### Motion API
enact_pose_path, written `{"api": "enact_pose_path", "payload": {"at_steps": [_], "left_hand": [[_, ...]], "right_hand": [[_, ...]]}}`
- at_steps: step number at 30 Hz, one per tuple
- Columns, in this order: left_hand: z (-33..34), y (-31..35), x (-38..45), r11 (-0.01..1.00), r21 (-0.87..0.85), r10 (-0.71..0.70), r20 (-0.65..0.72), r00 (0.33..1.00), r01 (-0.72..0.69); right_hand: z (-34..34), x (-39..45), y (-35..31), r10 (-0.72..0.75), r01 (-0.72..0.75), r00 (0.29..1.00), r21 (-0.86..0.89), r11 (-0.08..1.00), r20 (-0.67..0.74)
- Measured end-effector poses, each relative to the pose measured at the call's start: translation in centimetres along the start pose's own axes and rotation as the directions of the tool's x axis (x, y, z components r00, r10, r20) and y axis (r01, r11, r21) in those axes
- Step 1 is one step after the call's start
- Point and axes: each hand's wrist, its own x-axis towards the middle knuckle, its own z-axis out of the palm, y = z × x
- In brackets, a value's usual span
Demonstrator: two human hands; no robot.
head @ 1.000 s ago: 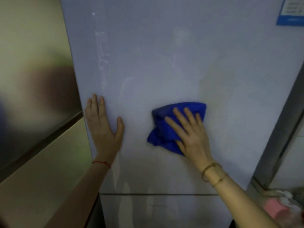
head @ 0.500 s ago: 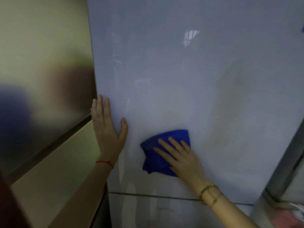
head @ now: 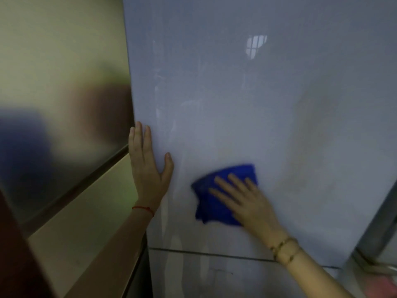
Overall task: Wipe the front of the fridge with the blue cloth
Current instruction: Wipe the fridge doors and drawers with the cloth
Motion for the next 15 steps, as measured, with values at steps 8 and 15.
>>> {"api": "enact_pose_path", "payload": {"at_steps": [8,15], "left_hand": [[-0.2,-0.1,-0.1,1.000,-0.015,-0.007,0.023,1.000,0.007],[-0.3,0.5,0.0,0.999,0.046,0.012,0.028,1.000,-0.013]], "right_hand": [[-4.0,11.8,2.2,0.442,-0.392,0.863,0.230,0.891,-0.244],[-1.8,2.1,2.8,0.295,-0.284,0.949,0.103,0.953,-0.114]]}}
